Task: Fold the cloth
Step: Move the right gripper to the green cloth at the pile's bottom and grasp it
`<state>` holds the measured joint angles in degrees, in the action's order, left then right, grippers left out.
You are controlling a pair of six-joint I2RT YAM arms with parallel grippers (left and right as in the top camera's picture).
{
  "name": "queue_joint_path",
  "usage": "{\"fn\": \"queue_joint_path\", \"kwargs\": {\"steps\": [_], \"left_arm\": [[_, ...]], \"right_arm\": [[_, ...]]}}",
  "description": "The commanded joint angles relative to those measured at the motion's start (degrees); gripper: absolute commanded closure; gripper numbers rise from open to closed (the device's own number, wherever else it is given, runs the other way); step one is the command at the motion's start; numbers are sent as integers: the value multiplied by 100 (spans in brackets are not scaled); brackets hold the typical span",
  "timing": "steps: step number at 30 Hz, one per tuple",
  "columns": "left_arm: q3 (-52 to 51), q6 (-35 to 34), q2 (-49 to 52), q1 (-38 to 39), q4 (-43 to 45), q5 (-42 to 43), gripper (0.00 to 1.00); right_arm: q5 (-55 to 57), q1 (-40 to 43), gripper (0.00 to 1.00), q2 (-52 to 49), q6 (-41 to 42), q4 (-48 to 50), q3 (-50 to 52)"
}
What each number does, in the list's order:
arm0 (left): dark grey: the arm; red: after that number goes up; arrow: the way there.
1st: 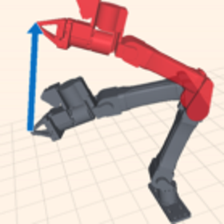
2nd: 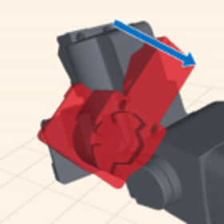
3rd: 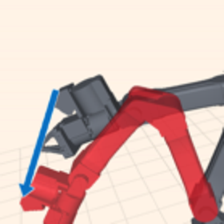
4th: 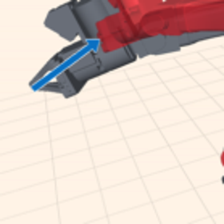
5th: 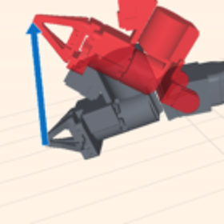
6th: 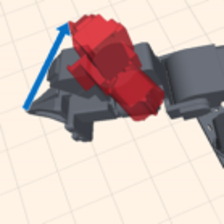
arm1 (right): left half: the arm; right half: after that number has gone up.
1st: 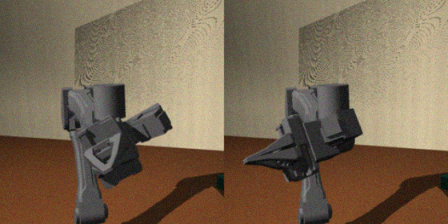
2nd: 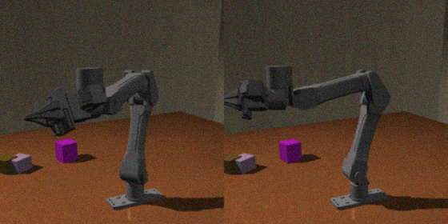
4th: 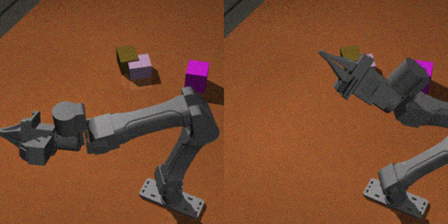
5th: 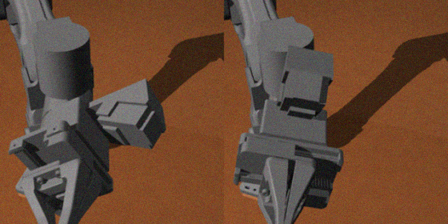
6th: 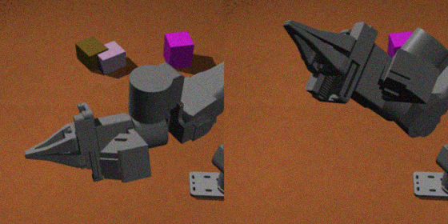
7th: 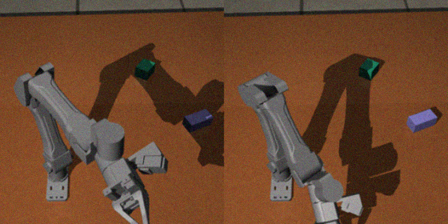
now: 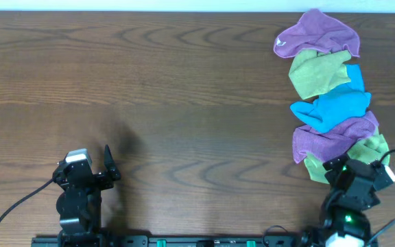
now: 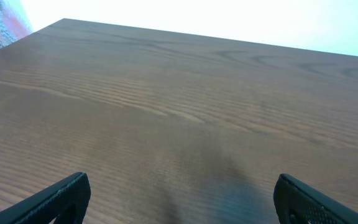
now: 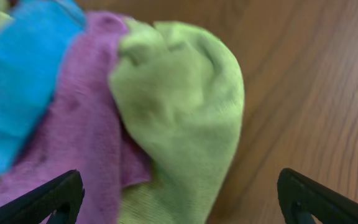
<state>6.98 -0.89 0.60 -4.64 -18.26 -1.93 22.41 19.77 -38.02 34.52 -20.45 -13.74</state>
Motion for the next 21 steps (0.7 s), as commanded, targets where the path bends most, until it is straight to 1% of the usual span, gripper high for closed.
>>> {"fn": "queue_joint_path", "kwargs": {"steps": [1,4,9,14,18,21], "left_arm": [[-133,24,-35,17,-42,-81,4],[-133,24,-35,17,-42,-81,5],[-133,22,-35,17,-42,-81,5],[-133,24,-35,17,-42,-81,4],[-133,22,-35,17,-42,-81,5],[-133,24,-35,17,-39,-81,5]], "right_arm": [[-702,256,1,-404,162,96,-181],[-935,256,1,-555,164,138,-181],[-953,254,1,-564,168,157,-181],[-1303,254,1,-564,155,44,-181],[-1493,256,1,-564,-326,-44,-181],[-1285,256,1,-566,-356,-63,-181]]}}
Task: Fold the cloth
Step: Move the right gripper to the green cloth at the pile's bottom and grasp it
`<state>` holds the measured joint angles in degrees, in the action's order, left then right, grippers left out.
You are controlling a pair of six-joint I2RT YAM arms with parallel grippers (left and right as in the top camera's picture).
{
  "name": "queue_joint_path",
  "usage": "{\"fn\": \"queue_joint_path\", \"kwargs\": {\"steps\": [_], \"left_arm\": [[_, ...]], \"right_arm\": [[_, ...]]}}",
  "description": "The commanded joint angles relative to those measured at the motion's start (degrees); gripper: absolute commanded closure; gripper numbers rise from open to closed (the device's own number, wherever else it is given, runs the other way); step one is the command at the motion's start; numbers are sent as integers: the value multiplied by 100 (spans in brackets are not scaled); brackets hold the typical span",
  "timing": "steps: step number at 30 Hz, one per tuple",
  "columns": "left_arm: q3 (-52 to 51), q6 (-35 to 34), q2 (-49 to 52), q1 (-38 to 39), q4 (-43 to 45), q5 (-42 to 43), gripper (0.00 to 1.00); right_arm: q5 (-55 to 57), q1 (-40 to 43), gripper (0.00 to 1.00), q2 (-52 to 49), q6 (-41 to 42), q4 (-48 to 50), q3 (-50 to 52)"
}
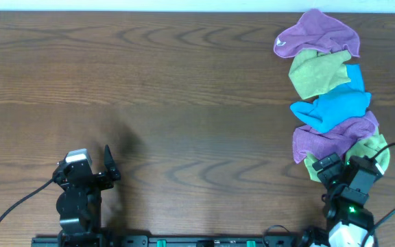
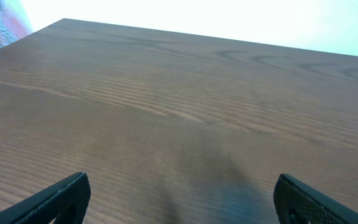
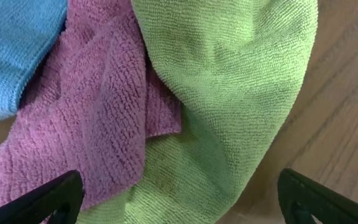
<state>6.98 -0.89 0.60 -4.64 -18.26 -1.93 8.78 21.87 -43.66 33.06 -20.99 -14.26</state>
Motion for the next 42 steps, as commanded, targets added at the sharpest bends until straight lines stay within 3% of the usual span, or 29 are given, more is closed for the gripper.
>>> {"fn": "queue_joint_path", "kwargs": {"steps": [1,16,19,24,27,30,37,42], "left_arm": [[-133,24,-35,17,-42,-81,5],[-133,24,-35,17,-42,-81,5],[-133,24,-35,17,-39,-81,5],[-133,24,-35,17,-42,-81,4],[-133,24,-35,17,-42,-81,5],[-133,24,-35,17,-42,-81,5],[-133,24,-35,17,-39,-81,5],[-133,24,-35,17,-42,-81,5]], "right_arm": [[197,46,3,-7,-205,-17,-129],[599,553,8,-1237,-208,501,-140],[579,560,20,-1425,-328,717,-140],[579,560,51,-1502,-337,929,-149],[581,560,72,-1502,-339,992,-168],[581,560,99,-1502,-337,1062,-184],[236,560,99,-1502,-466,1010,-404],[-175,557,99,-1502,-678,286,-1235]]}}
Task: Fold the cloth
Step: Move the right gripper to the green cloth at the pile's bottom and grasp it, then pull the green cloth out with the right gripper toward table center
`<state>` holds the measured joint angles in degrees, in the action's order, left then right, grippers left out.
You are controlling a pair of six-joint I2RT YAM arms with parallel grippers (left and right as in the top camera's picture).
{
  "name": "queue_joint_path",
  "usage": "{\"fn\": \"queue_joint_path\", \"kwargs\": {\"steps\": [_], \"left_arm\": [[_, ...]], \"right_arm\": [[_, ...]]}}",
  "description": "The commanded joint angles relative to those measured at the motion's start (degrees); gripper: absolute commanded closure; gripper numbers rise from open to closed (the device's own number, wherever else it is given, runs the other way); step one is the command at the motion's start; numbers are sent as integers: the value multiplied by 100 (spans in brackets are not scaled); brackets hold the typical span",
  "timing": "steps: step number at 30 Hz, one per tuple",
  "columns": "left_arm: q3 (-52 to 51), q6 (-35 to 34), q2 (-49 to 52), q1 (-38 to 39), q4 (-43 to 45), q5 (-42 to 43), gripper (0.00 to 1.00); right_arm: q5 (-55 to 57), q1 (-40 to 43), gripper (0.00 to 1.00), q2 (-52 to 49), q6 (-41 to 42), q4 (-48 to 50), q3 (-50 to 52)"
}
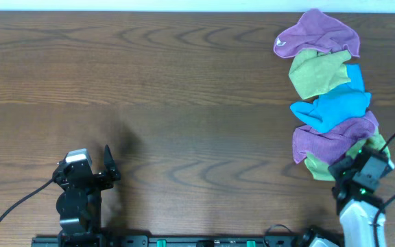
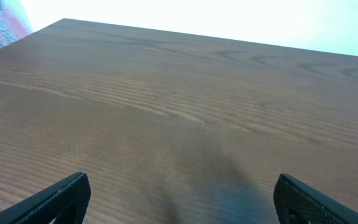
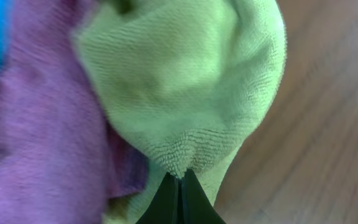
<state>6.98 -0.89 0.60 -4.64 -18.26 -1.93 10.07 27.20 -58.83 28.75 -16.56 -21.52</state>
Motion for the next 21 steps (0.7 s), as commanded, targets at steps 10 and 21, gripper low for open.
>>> {"fn": "queue_joint_path", "kwargs": {"steps": [10,21], "left_arm": [[-133,22,-35,17,-42,-81,4],[-133,22,-35,17,-42,-81,5]], "right_arm": [[-374,9,99,15,-831,-2551,-3248],[-1989,-691,99,15,-1469,-3348,-4760]]}}
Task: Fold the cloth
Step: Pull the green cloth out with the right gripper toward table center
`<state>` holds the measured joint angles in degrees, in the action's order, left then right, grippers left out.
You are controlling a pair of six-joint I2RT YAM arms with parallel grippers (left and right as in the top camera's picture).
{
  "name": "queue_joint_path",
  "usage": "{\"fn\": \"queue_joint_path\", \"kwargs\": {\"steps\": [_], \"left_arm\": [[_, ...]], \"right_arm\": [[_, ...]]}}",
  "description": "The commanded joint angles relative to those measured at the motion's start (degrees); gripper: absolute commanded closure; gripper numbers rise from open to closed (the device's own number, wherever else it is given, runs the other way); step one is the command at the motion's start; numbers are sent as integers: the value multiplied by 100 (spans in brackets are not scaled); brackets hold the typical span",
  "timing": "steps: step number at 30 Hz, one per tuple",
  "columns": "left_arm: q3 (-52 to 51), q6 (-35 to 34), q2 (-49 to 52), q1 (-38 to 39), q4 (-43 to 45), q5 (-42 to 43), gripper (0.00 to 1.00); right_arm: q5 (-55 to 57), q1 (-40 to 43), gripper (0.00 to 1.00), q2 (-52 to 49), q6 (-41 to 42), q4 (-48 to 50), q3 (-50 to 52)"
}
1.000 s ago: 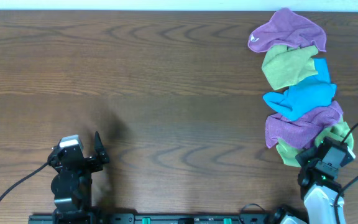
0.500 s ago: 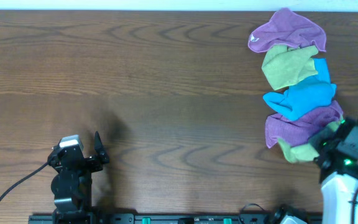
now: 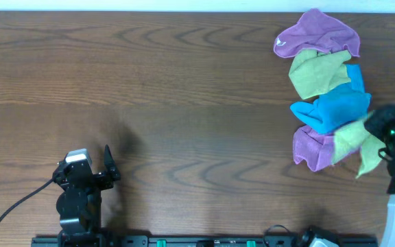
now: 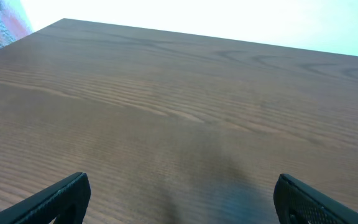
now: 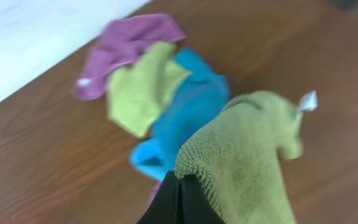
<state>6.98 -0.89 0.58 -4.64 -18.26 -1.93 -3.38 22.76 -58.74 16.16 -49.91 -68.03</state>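
Observation:
A green cloth (image 3: 354, 143) hangs lifted at the right edge of the table, with my right gripper (image 3: 382, 128) shut on its edge; in the right wrist view the cloth (image 5: 247, 155) drapes from the closed jaws of that gripper (image 5: 180, 183), a white tag at its top corner. Below it lies a row of cloths: purple (image 3: 312, 147), blue (image 3: 334, 106), green (image 3: 314, 72) and purple (image 3: 314, 33). My left gripper (image 4: 179, 199) stands open over bare wood at the front left (image 3: 108, 165).
The wooden table (image 3: 184, 89) stretches left of the cloth row. The table's far edge meets a white wall (image 5: 36, 43). Cables run from both arm bases along the front edge.
My right gripper, shut on the green cloth, has risen and shifted toward the back right, pulling the cloth off the pile's near end. The left arm is unchanged.
My right gripper hovered open over the near green cloth, then sat lower and closer on it, still open. Later it was shut on a pinch of the cloth's edge. Now it holds the cloth raised above the row. The left gripper stayed open throughout.

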Motion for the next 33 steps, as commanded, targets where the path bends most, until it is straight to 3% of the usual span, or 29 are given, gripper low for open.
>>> {"fn": "queue_joint_path", "kwargs": {"steps": [1,8,12,19,27,31,33], "left_arm": [[-133,22,-33,17,-42,-81,5],[-133,22,-33,17,-42,-81,5],[-133,24,-33,17,-42,-81,5],[-133,24,-33,17,-39,-81,5],[-133,22,-33,17,-42,-81,5],[-133,24,-33,17,-42,-81,5],[-133,24,-33,17,-42,-81,5]], "right_arm": [[-804,-422,99,-7,-210,13,-109],[-1318,-1770,99,-127,-210,455,-109],[-1141,-2750,99,-769,-297,861,-109],[-1263,-3377,99,-2124,-293,1814,-129],[-2308,-4054,99,-3215,-72,3670,-557],[-2603,-4562,99,-3379,9,3689,-1099],[-2356,-4743,99,-3377,-337,3324,-1318]]}}
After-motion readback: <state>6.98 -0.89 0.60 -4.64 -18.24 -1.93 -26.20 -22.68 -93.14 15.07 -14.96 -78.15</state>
